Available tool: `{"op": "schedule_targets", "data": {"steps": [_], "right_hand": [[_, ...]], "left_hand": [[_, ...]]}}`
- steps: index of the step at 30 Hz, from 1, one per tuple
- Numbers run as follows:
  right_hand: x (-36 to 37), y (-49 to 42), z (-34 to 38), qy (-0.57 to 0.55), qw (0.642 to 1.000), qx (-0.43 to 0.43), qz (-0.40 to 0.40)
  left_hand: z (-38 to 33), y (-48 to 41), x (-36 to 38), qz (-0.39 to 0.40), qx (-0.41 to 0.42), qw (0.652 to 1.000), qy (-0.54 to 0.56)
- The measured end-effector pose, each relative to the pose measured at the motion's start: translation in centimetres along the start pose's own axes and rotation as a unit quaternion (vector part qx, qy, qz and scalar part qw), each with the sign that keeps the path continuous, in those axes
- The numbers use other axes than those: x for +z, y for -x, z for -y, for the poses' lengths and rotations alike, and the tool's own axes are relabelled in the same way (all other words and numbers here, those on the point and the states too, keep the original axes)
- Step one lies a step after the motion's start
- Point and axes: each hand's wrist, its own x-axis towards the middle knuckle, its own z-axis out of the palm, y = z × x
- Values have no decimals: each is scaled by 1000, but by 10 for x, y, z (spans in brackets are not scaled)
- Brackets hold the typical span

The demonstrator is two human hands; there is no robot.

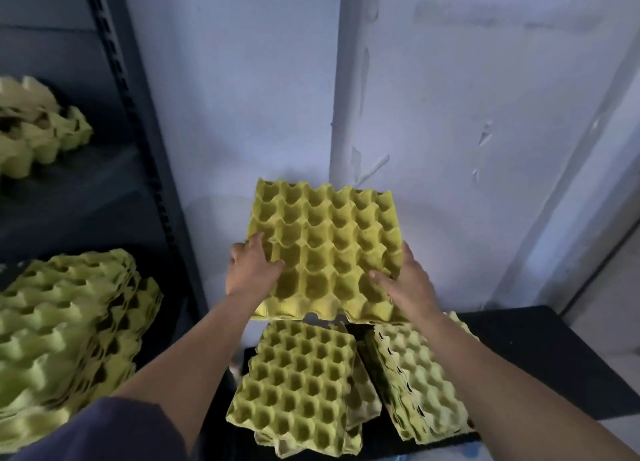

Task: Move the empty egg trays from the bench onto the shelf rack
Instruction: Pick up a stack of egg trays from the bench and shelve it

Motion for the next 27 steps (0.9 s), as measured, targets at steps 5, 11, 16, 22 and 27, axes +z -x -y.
{"op": "schedule_targets", "data": {"steps": [5,11,16,22,27], "right_hand": [[-14,26,18,33,998,-51,-11],[-4,84,29,-36,995,-94,14],[16,136,52,-78,987,-126,69],[42,185,97,-115,973,-152,131],[78,224,155,-102,968,-180,142]], "left_hand": [[4,33,-33,-33,2,999,-18],[33,107,-69,-62,-41,997,-37],[75,169,-105,-82,-84,992,-47],[120,220,-147,-103,-113,978,-143],[161,241,-190,-125,-16,954,-271]]}}
